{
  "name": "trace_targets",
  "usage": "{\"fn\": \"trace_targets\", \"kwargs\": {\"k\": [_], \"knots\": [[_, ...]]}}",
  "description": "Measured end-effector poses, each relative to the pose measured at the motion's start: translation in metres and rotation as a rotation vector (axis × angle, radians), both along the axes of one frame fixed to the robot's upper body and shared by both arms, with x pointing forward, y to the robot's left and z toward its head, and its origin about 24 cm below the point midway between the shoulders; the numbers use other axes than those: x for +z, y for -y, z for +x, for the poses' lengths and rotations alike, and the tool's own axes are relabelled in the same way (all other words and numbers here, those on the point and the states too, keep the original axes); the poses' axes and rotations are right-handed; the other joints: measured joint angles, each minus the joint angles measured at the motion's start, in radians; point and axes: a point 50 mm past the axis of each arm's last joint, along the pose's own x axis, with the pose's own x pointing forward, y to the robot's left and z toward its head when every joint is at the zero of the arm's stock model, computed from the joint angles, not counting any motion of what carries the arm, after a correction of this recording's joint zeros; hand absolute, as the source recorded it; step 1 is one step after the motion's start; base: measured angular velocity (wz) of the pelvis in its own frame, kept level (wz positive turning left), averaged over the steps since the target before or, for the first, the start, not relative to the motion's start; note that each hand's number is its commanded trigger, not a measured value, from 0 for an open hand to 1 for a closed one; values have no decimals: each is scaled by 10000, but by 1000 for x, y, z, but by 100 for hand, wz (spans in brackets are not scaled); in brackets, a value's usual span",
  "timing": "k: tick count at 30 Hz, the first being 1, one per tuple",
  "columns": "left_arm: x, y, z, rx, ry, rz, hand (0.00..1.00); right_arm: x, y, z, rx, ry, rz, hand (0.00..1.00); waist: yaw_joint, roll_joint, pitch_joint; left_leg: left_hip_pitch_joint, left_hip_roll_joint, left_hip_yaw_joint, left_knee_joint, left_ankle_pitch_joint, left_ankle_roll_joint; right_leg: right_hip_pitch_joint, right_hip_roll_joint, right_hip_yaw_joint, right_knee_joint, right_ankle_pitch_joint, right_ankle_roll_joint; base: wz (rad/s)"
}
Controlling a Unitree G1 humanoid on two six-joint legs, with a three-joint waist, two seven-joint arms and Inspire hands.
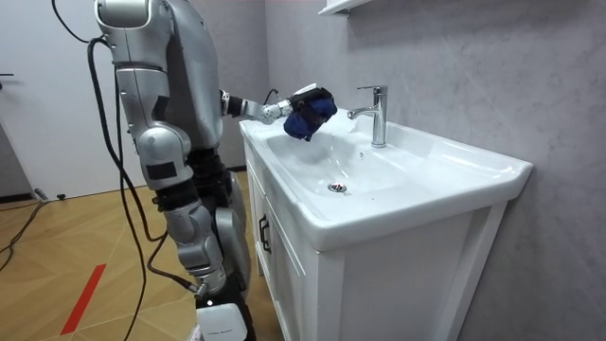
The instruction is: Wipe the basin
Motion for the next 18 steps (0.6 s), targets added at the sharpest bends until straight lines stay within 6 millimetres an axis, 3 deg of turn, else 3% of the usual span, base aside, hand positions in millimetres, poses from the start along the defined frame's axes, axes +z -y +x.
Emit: {"fn": "trace_targets", "kwargs": {"k": [7,14,18], "knots": [[2,-17,-4,347,-89,467,100,0,3,-8,-34,-263,18,0,344,51,16,7,-5,-5,9,0,1,-11,10,63,12,-7,7,1],[-7,-42,-26,1585,-714,630,100,1,9,-15,-3,-462,-169,0,536,245,4,-31,-5,-8,10,1,0,-15,21,19,-17,-6,7,1],[-5,-51,-29,1990,-636,667,100,2,10,-16,5,-485,-193,0,752,263,-4,-38,-6,-5,11,1,0,-42,8,22,-6,-11,2,-1]]}}
